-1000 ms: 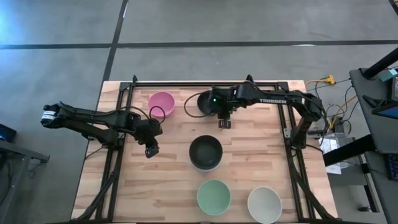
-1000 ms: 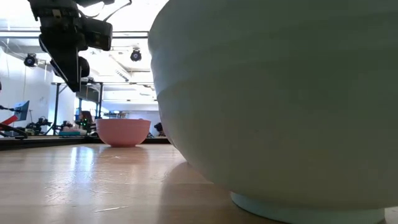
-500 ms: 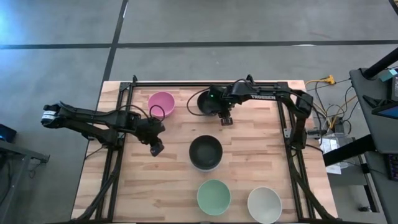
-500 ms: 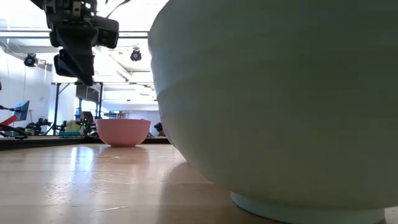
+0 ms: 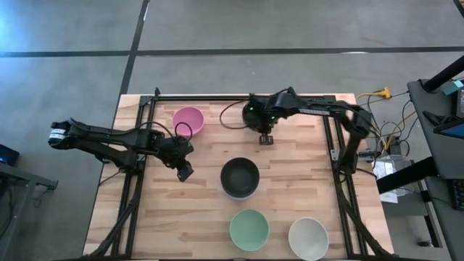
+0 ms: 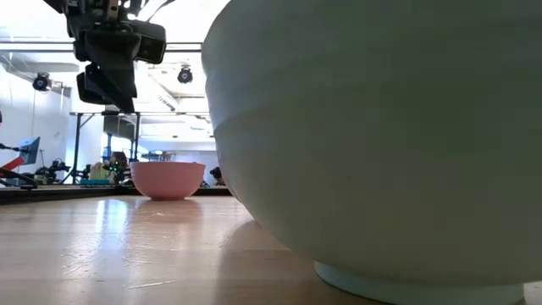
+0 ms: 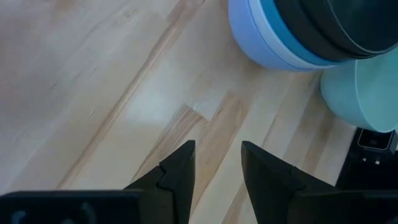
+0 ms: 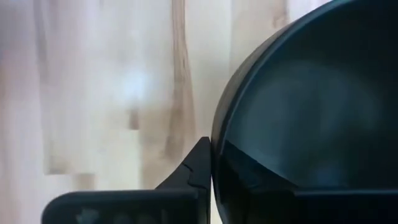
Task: Nest bowls inside each other
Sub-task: Stack the black bowl on top of the black bowl
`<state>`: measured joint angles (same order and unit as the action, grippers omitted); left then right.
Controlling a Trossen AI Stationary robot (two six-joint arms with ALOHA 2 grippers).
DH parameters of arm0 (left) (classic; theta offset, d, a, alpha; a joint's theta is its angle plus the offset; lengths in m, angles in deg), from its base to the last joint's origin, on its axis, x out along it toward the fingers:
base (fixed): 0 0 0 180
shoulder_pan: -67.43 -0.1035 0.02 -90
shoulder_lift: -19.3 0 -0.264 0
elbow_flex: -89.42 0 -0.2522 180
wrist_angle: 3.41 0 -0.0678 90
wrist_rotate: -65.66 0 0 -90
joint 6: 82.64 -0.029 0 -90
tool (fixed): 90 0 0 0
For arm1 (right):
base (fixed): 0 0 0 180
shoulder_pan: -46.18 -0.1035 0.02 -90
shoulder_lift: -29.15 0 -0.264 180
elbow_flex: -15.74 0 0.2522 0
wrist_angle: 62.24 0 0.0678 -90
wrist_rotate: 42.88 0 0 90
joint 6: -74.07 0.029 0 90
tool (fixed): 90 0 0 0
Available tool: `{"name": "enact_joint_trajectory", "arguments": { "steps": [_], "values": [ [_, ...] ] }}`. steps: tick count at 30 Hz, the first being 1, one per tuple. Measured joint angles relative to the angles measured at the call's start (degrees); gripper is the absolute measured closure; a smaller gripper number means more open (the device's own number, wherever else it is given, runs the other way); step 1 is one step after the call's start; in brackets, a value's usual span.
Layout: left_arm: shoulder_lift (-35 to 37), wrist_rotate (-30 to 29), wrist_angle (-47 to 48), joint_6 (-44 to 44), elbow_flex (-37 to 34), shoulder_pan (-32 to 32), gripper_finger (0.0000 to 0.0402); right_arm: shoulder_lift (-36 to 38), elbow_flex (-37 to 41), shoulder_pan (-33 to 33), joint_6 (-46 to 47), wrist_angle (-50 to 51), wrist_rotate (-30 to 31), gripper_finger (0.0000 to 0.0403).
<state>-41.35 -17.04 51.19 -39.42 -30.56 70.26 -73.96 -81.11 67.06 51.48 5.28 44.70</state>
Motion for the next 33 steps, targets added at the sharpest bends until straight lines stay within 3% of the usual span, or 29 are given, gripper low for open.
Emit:
{"name": "enact_joint_trajectory", "arguments": {
  "steps": [8,12,14,18,20,25,33],
  "values": [
    [-0.1,0.0,-0.1,-3.2,-0.5,0.2,0.0288,15.3,0.0,-6.9,12.8,-1.6,-16.6,0.0393],
    [-0.1,0.0,0.1,-7.2,-0.8,0.2,0.0288,19.1,0.0,-15.8,15.8,-3.9,-18.0,0.0393],
    [-0.1,-0.2,0.0,-9.5,-0.9,0.2,0.0288,19.3,0.0,-21.1,16.4,-4.9,-15.7,0.0393],
    [-0.1,-0.5,-0.2,-13.3,-1.3,0.2,0.0288,17.7,0.1,-31.2,20.1,-7.6,0.2,0.0394],
    [-0.1,-0.5,0.1,-13.9,-1.6,0.2,0.0288,16.5,-0.3,-33.8,21.8,-8.2,4.4,0.0394],
    [-0.1,-0.5,0.1,-13.9,-1.6,0.2,0.0288,12.6,-3.0,-34.5,29.1,-3.4,5.5,0.0394],
    [-0.1,0.1,0.1,-13.8,-1.5,0.2,0.0288,8.0,-11.5,-34.7,26.4,0.9,5.0,0.0394]
  ]
}}
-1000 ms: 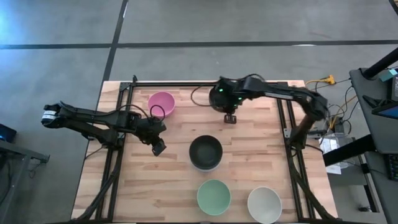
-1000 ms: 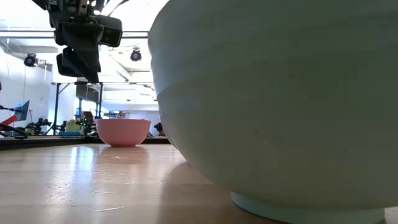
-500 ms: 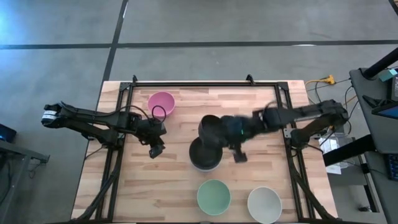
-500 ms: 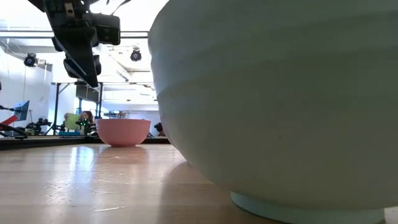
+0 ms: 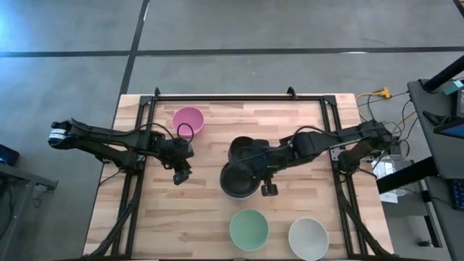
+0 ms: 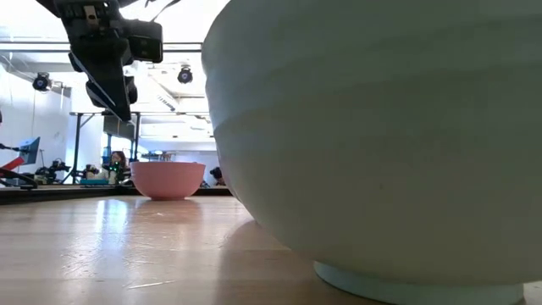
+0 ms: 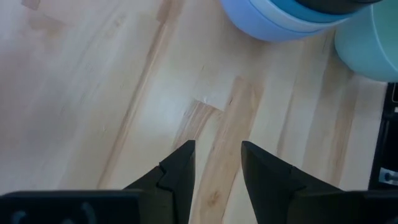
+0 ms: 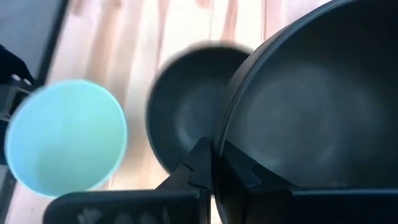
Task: Nest bowls inside each other
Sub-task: Stack the black bowl on top of the black bowl
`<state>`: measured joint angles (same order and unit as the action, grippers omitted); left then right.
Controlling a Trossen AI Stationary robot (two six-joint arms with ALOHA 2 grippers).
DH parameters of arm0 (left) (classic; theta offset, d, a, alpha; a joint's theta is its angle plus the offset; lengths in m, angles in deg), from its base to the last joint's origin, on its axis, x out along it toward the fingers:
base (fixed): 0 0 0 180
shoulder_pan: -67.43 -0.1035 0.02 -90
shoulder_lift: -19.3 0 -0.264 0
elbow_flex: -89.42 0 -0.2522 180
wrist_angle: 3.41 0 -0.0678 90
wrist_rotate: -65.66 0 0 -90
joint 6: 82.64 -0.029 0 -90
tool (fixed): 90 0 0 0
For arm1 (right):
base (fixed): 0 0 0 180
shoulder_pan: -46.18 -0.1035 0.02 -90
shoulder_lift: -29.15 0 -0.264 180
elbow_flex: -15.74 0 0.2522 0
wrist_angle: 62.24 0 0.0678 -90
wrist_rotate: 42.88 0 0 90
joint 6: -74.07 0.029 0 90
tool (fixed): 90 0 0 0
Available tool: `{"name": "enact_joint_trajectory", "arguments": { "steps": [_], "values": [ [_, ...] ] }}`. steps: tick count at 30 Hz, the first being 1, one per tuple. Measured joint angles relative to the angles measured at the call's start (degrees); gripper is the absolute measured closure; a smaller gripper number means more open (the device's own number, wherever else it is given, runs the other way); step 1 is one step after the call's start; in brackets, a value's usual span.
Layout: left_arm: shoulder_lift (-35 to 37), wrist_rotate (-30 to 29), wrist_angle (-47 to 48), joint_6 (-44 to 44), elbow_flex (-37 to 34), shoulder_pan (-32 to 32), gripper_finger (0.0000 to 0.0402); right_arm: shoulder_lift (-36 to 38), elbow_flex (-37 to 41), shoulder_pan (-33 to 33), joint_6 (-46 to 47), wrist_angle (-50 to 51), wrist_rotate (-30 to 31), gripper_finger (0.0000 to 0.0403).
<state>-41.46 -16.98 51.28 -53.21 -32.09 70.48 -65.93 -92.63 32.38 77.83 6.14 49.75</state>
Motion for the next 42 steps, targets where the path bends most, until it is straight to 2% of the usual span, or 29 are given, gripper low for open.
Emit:
{"name": "enact_joint_trajectory", "arguments": {
  "steps": [5,11,15,20,27,36,42],
  "values": [
    [0.0,0.3,0.0,0.0,0.0,0.0,0.0288,-3.7,-7.1,-2.4,-6.6,3.7,-3.0,0.0394],
    [0.0,0.3,0.0,0.1,0.0,0.0,0.0288,-12.5,-17.5,-6.5,-16.6,17.1,-3.2,0.0394],
    [0.0,0.4,0.0,0.0,0.0,0.0,0.0288,-19.0,-24.5,-6.8,-17.0,24.9,-1.2,0.0394],
    [0.0,0.4,0.0,-0.1,0.0,0.0,0.0288,-23.9,-31.0,-6.5,-16.8,27.8,-0.5,0.0394],
    [0.0,0.4,0.0,-0.1,0.0,0.1,0.0288,-25.7,-31.8,-6.5,-17.7,28.1,-1.1,0.0394],
    [0.0,0.4,0.0,0.0,0.0,0.3,0.0288,-25.8,-31.7,-5.4,-14.5,27.7,-1.4,0.0394],
    [0.0,0.4,0.0,0.2,0.0,1.8,0.0288,-25.8,-31.1,-4.9,-15.3,27.5,-4.2,0.0394]
  ]
}}
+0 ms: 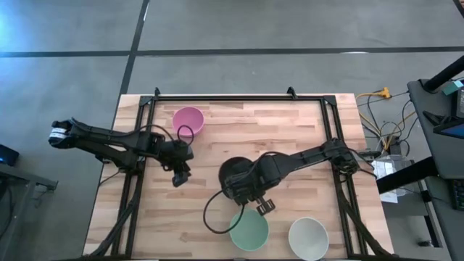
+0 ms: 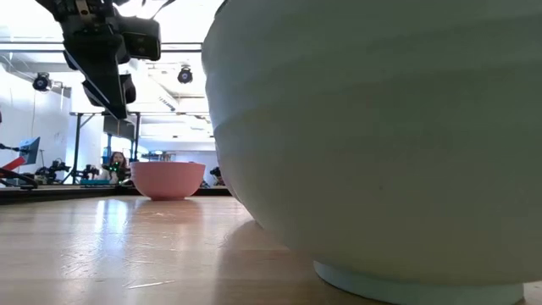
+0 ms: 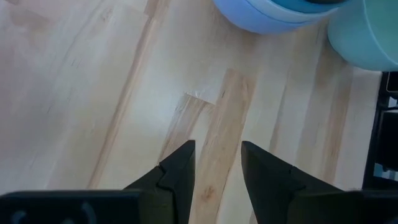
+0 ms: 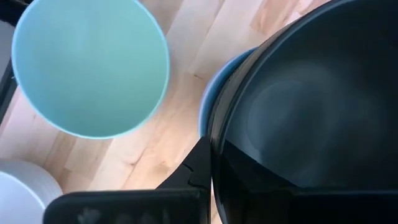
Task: Nest bowls inside each other
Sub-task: Stack the black bowl on top of the black bowl
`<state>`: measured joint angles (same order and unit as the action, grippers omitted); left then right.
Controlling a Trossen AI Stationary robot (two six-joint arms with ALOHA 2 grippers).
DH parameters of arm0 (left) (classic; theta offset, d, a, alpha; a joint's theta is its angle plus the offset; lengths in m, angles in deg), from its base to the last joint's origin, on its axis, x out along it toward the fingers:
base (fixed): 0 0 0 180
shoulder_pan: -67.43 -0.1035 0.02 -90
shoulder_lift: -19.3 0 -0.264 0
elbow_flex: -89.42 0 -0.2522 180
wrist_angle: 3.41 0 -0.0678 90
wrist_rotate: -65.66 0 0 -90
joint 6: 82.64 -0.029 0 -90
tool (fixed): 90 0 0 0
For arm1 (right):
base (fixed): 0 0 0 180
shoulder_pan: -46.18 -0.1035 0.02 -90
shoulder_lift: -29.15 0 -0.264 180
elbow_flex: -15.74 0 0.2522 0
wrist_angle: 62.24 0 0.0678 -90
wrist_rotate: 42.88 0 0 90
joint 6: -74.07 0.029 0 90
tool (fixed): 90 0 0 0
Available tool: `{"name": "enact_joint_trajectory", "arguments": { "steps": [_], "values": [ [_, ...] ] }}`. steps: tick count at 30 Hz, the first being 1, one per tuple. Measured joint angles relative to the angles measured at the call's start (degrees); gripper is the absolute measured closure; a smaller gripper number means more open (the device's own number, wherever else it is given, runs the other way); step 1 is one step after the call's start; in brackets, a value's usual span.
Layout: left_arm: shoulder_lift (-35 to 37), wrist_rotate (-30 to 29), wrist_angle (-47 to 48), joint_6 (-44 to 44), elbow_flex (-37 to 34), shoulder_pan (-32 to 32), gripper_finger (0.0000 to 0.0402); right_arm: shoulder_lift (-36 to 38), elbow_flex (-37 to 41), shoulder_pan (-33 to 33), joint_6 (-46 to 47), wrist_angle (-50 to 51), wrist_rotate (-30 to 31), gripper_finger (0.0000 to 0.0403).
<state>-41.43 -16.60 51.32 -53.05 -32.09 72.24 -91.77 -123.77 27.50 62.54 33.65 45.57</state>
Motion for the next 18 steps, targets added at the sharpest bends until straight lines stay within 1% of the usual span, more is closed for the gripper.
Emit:
{"name": "enact_joint_trajectory", "arguments": {
  "steps": [3,13,18],
  "values": [
    [0.0,0.0,0.0,0.0,0.0,0.8,0.0288,0.0,0.8,0.4,-0.1,0.0,-1.4,0.0394],
    [0.0,0.0,0.0,0.1,0.0,1.3,0.0288,0.0,5.3,0.8,-0.9,-1.7,-1.6,0.0394],
    [0.0,0.0,0.0,0.2,0.0,1.3,0.0288,0.0,6.2,0.9,0.9,-3.5,-1.5,0.0392]
  ]
}}
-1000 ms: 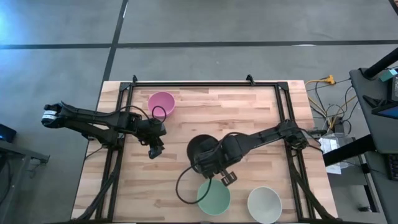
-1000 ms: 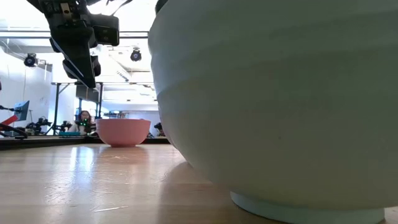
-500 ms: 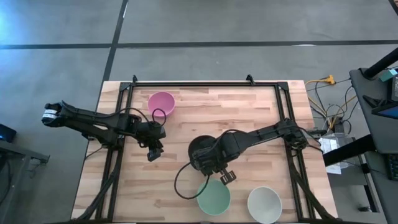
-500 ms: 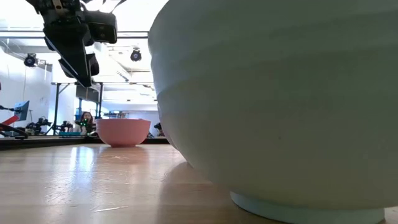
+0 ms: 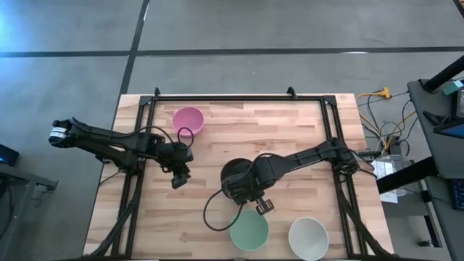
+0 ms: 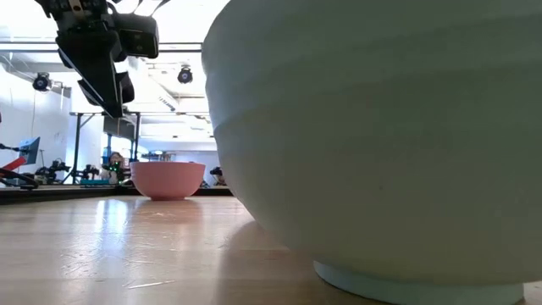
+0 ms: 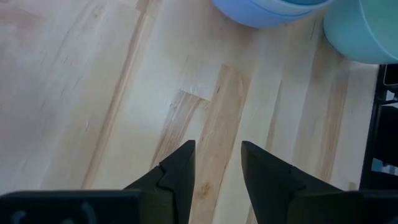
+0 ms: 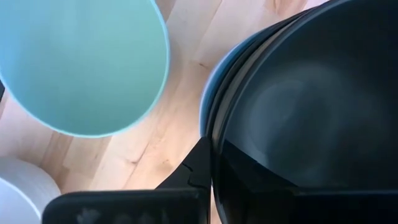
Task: Nest bowls inside each other
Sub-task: Stack the black bowl on top of the black bowl, then stack the white bowl on top of the black bowl
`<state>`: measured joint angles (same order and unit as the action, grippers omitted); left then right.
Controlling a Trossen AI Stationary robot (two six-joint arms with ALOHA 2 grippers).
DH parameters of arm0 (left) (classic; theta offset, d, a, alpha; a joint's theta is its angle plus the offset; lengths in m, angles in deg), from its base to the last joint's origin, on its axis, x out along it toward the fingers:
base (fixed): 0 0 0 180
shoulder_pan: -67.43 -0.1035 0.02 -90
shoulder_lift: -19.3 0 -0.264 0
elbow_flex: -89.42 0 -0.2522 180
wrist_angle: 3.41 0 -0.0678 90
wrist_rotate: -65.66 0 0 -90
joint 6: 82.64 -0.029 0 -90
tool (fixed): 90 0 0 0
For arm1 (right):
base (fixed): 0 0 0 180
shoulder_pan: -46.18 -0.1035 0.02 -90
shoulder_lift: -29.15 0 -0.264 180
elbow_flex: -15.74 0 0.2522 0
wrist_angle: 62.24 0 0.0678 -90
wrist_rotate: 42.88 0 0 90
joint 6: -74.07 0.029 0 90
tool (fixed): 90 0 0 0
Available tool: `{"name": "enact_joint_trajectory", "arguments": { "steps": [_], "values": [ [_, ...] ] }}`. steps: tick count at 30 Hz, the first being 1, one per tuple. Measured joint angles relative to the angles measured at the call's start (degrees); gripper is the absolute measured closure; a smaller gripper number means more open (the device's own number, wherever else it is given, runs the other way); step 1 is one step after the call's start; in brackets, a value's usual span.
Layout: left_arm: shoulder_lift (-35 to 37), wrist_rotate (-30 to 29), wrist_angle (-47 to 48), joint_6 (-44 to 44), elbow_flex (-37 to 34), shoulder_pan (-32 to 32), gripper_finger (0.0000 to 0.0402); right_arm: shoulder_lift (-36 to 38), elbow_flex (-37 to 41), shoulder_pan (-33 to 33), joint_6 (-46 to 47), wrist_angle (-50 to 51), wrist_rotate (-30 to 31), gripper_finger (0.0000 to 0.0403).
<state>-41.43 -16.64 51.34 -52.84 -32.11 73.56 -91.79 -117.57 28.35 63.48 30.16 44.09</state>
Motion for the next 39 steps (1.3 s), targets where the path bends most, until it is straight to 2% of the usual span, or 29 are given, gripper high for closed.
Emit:
{"name": "enact_joint_trajectory", "arguments": {
  "steps": [6,16,21,26,33,39],
  "values": [
    [0.0,0.0,0.0,0.0,0.0,0.0,0.0288,0.0,0.1,0.3,1.6,-0.3,-0.4,0.0382],
    [0.0,0.0,0.0,-0.2,0.0,0.0,0.0288,0.4,-0.2,0.6,4.6,-0.9,-0.5,0.0303],
    [0.0,0.0,0.0,-0.2,0.0,0.0,0.0288,2.0,-1.8,0.6,4.6,-1.3,-0.4,0.0288],
    [0.0,0.0,0.0,-0.2,0.0,0.0,0.0288,2.6,-1.8,0.6,4.4,-1.4,-0.4,0.0312],
    [0.0,0.0,0.0,-0.2,0.0,0.0,0.0288,2.7,-1.8,0.6,2.6,-1.6,-2.4,0.0387],
    [0.0,0.0,0.0,-0.2,0.0,0.0,0.0288,2.6,-1.7,0.7,2.5,-1.7,-3.4,0.0394]
  ]
}}
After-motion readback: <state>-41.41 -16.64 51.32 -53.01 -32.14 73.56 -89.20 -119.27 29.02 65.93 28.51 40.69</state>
